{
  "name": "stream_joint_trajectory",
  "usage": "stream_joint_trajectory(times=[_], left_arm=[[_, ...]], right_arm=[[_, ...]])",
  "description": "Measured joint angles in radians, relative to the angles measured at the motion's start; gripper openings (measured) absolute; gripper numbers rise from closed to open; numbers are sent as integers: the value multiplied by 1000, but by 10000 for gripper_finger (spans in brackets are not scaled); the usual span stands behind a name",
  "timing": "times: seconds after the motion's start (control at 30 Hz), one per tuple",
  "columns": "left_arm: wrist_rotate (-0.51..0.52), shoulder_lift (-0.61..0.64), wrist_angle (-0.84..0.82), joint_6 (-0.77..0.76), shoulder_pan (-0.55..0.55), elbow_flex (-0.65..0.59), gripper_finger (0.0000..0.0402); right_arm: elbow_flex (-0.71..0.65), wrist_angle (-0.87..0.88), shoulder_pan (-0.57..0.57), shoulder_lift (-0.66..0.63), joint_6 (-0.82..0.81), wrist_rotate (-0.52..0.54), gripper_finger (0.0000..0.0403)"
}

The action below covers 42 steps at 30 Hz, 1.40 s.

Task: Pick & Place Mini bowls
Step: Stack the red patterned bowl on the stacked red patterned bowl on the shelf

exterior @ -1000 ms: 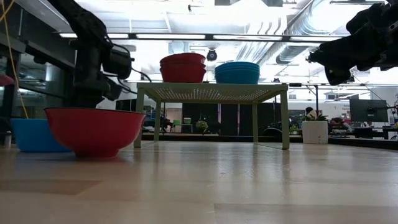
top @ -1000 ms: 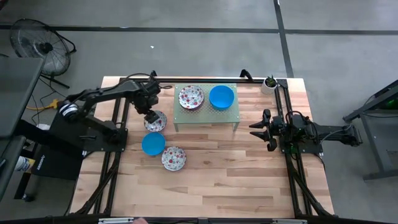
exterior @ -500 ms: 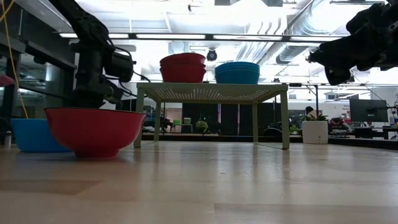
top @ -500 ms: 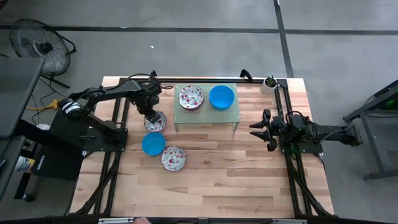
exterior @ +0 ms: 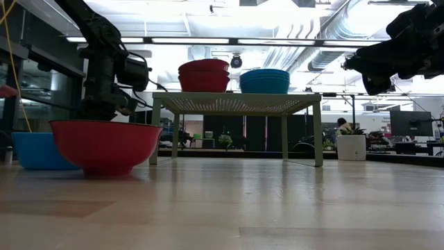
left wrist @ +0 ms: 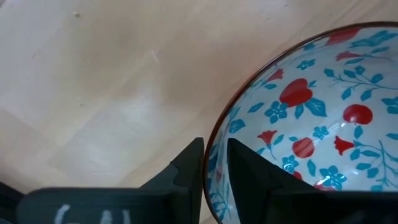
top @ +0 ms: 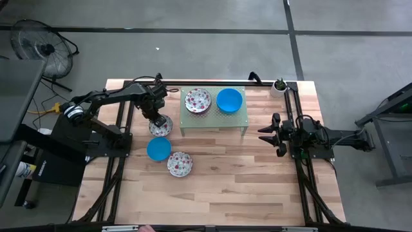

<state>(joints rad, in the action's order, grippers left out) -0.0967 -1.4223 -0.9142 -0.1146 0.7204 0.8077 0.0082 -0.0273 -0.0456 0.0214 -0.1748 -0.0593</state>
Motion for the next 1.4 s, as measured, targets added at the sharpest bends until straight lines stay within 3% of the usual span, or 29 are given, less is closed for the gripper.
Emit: stream_joint_trajectory(times=[0.5,0.77,1.17,1.4], left_arm=[[-25,17,-8,-24,0,26,64],[11,19,-28,-21,0,26,65],[13,21,-29,-21,0,26,136],[-1,21,-29,-26,0,25,142]], right_arm=[[0,0,0,0,0,0,134],[0,0,0,0,0,0,134],[0,0,0,0,0,0,134],[0,0,0,0,0,0,134]])
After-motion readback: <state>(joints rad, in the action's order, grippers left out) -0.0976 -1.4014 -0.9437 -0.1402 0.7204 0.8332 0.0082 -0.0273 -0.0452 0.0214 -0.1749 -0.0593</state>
